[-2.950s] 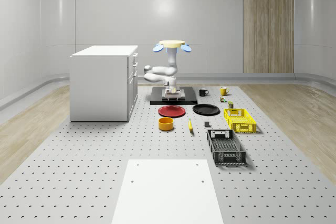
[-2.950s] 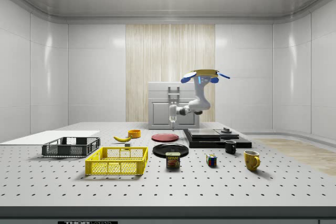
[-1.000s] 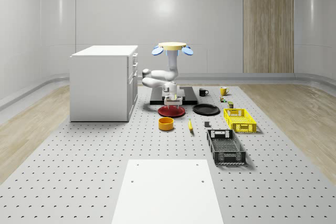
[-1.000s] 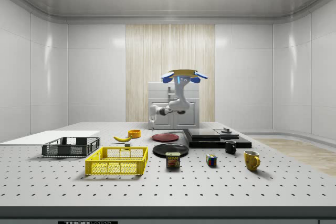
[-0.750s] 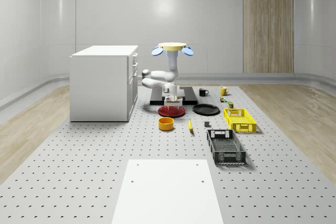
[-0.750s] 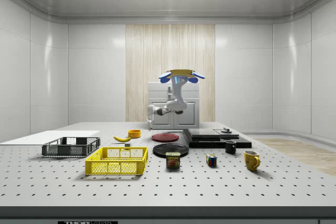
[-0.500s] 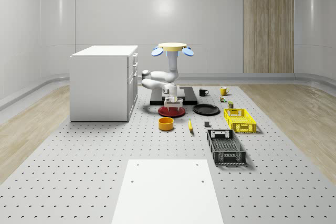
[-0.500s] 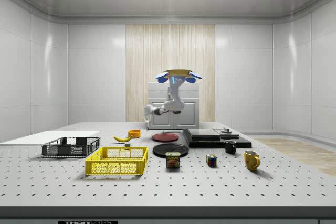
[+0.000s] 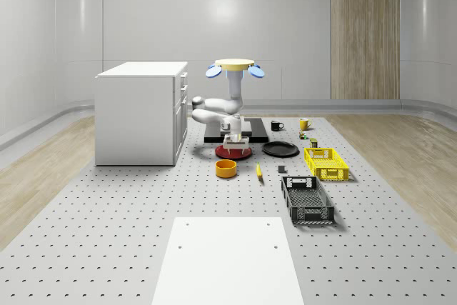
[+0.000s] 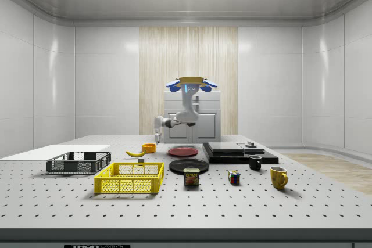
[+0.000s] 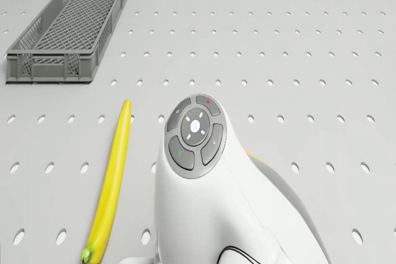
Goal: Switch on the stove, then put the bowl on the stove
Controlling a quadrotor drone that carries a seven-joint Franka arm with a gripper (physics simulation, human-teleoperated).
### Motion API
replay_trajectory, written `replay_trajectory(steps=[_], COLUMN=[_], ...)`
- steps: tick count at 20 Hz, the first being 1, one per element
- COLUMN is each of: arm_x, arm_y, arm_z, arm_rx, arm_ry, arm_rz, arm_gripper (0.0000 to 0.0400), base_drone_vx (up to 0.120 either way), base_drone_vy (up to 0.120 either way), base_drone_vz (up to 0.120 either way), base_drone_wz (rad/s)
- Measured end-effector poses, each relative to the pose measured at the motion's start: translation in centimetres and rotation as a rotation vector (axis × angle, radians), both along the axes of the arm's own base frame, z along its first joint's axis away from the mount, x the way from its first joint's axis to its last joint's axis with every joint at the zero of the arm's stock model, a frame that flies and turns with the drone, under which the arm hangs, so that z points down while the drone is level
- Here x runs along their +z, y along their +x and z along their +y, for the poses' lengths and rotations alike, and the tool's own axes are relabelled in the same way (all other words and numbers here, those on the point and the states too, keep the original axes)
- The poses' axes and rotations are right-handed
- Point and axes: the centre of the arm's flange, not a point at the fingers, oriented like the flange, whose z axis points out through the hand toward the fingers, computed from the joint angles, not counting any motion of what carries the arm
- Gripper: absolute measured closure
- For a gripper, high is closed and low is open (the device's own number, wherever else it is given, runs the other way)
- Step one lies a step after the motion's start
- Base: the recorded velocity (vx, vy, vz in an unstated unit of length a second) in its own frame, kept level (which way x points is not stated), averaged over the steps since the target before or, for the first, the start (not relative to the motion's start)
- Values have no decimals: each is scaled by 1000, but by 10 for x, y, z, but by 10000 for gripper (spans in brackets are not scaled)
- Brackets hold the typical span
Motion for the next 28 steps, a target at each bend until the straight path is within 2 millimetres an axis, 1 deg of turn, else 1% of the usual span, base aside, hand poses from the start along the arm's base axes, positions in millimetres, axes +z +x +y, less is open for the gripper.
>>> replay_trajectory(steps=[17, 22, 28], arm_x=[0, 1, 16], arm_y=[0, 0, 0], arm_z=[0, -4, -6], arm_rx=[0, 0, 0], arm_ry=[0, 0, 0], arm_rz=[0, 0, 0], arm_gripper=[0, 0, 0], base_drone_vx=[118, 0, 0], base_drone_vy=[0, 0, 0], base_drone_vz=[0, 0, 0], base_drone_wz=[0, 0, 0])
